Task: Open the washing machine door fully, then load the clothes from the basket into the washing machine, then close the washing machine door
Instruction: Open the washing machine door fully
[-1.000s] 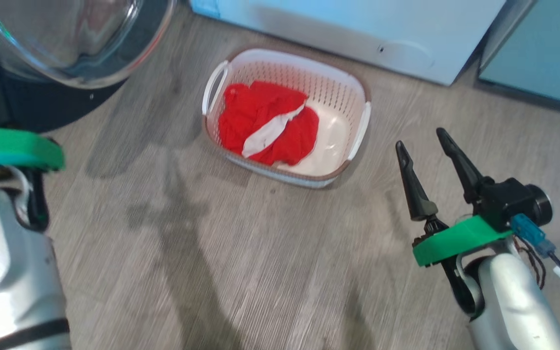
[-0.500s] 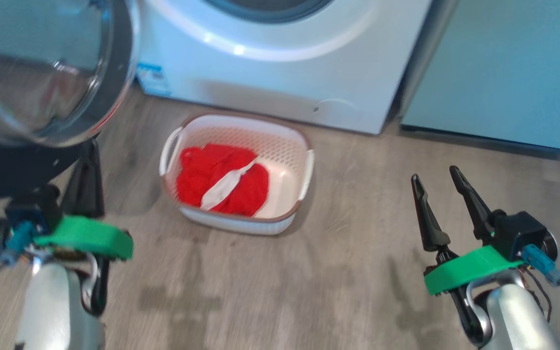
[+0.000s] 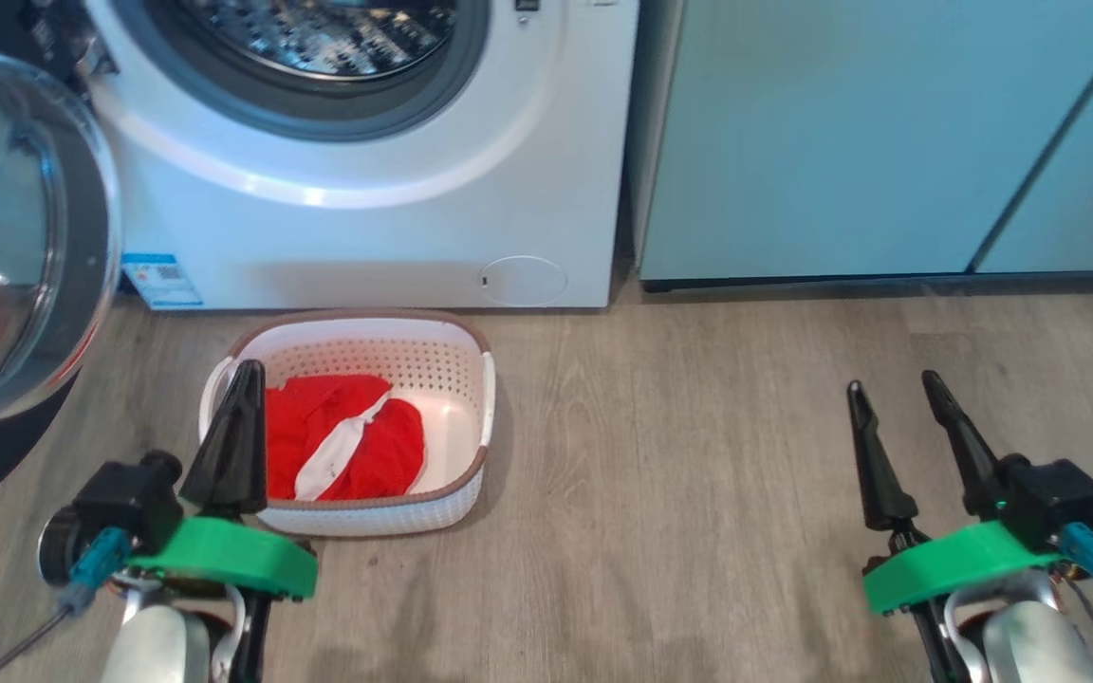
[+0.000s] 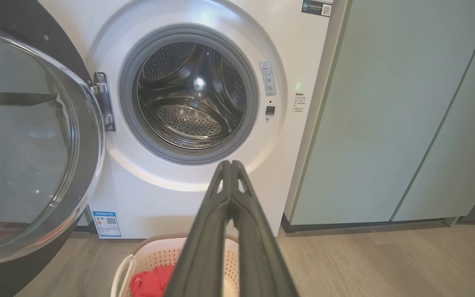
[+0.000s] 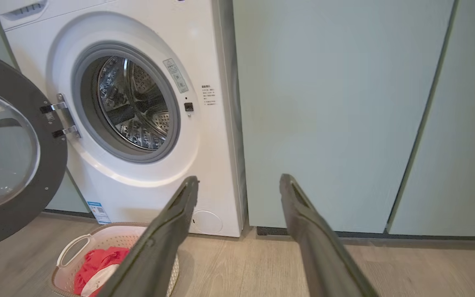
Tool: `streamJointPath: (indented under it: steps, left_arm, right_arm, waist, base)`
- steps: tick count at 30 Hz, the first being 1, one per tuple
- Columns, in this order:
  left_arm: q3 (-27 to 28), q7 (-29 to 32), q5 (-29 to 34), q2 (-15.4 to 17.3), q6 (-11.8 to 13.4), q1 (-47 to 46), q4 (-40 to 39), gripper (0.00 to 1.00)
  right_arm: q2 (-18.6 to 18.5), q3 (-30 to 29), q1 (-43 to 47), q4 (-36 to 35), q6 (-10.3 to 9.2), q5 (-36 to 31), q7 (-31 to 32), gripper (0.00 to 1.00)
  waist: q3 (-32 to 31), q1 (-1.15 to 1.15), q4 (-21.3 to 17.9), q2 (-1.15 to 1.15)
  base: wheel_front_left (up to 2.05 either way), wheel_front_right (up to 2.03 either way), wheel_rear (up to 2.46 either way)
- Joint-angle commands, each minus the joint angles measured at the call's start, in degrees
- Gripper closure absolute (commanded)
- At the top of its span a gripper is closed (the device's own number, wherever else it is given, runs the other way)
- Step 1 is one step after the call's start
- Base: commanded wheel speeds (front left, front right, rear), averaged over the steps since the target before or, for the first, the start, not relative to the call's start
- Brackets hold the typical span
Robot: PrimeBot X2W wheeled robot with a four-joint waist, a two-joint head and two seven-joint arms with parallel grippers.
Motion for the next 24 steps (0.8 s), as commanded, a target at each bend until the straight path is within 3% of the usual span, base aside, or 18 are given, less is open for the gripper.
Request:
streamJointPath:
  steps: [1, 11, 12, 13, 24]
  left_arm:
    - [0.98, -0.28, -0.90, 0.60, 0.88, -0.51, -3.12, 1.00]
    - [-2.65, -0.28, -1.98, 0.58, 3.75, 2.88, -7.96, 1.00]
    - [-2.93, -0.28, -1.55, 0.58, 4.55, 3.02, -9.13, 0.18]
    - [-3.20, -0.28, -1.31, 0.58, 4.86, 3.12, -9.36, 0.00]
    - [-4.45, -0.28, -1.24, 0.58, 6.68, 3.26, -8.67, 0.00]
  right_arm:
    - [0.05, 0.73, -0.92, -2.34, 0.00, 0.59, -0.66, 0.00]
    - [0.05, -1.54, -0.23, -2.88, 0.00, 1.46, -0.67, 0.00]
    - [0.05, -1.55, -0.08, -2.87, 0.00, 1.42, -0.67, 0.00]
    - [0.05, -1.62, -0.06, -2.88, 0.00, 1.41, -0.67, 0.00]
    - [0.05, -2.33, -0.20, -2.86, 0.00, 0.88, -0.67, 0.00]
  waist:
    - [-0.45, 0.00, -1.06, 0.00]
    - [-0.39, 0.00, -2.01, 0.00]
    - [-0.33, 0.00, -1.94, 0.00]
    - [-0.30, 0.00, -1.87, 0.00]
    - [-0.51, 0.00, -1.15, 0.00]
  base:
    - [0.00, 0.00, 0.00]
    - [0.00, 0.00, 0.00]
    - [0.00, 0.00, 0.00]
    - [0.00, 0.00, 0.00]
    - [0.00, 0.00, 0.00]
